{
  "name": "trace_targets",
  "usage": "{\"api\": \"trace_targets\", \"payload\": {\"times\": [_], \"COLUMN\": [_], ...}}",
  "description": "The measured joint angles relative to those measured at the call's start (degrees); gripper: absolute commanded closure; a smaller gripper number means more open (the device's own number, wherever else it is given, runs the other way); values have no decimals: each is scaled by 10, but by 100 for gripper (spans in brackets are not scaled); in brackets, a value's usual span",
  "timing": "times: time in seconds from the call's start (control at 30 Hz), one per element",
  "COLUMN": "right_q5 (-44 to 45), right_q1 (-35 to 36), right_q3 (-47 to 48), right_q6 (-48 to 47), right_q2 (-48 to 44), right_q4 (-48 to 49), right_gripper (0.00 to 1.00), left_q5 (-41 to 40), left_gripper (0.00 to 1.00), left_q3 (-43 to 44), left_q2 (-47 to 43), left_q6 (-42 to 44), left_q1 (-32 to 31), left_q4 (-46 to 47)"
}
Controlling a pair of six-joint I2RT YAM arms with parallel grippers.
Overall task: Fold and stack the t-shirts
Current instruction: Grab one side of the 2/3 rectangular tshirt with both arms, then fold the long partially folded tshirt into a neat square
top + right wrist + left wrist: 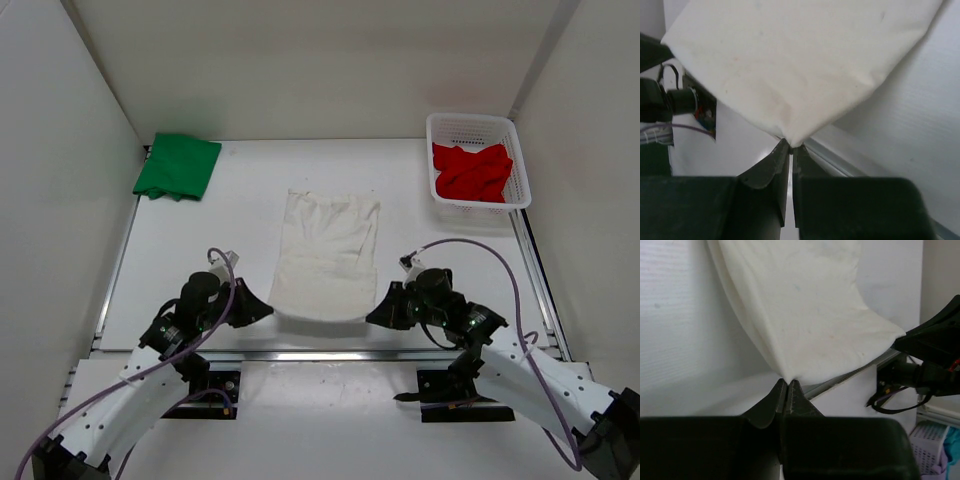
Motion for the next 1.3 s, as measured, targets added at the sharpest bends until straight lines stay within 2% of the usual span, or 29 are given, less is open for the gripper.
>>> {"api": "trace_targets", "payload": {"times": [0.13, 0.3, 0.4, 0.53, 0.77, 0.8, 0.83, 0.87, 0.93, 1.0, 1.07, 1.13, 1.2, 1.3], "right_q5": [-31, -90, -126, -159, -175, -175, -176, -177, -180, -180, -175, -165, -152, -146], "right_q1": [-89, -218, -270, -309, -343, -344, -345, -345, -345, -346, -348, -346, -343, -333], "right_q3": [110, 235, 297, 395, 584, 611, 643, 667, 716, 760, 797, 810, 803, 726], "right_q6": [-48, -113, -136, -154, -164, -165, -166, -166, -164, -167, -171, -177, -181, -179], "right_q2": [72, 182, 263, 397, 647, 675, 709, 736, 786, 822, 841, 838, 820, 763], "right_q4": [-26, -13, 0, 17, 41, 37, 37, 37, 37, 26, 14, 5, 8, 48], "right_gripper": [100, 100, 100, 99, 100, 100, 97, 88, 69, 63, 60, 63, 82, 98], "left_q5": [9, 23, 29, 26, -6, -7, -7, -7, -9, -11, -13, -23, -27, -29], "left_gripper": [100, 100, 100, 100, 98, 94, 80, 72, 45, 43, 44, 50, 53, 55], "left_q3": [104, 230, 285, 354, 560, 578, 591, 600, 612, 632, 648, 648, 646, 610], "left_q2": [82, 225, 332, 480, 750, 779, 805, 826, 861, 887, 896, 887, 868, 822], "left_q6": [10, 32, 42, 47, 61, 59, 54, 51, 41, 32, 24, 21, 21, 24], "left_q1": [22, 70, 99, 127, 144, 149, 154, 159, 172, 188, 199, 208, 204, 165], "left_q4": [-3, 71, 119, 161, 181, 185, 189, 197, 204, 198, 202, 207, 216, 260]}}
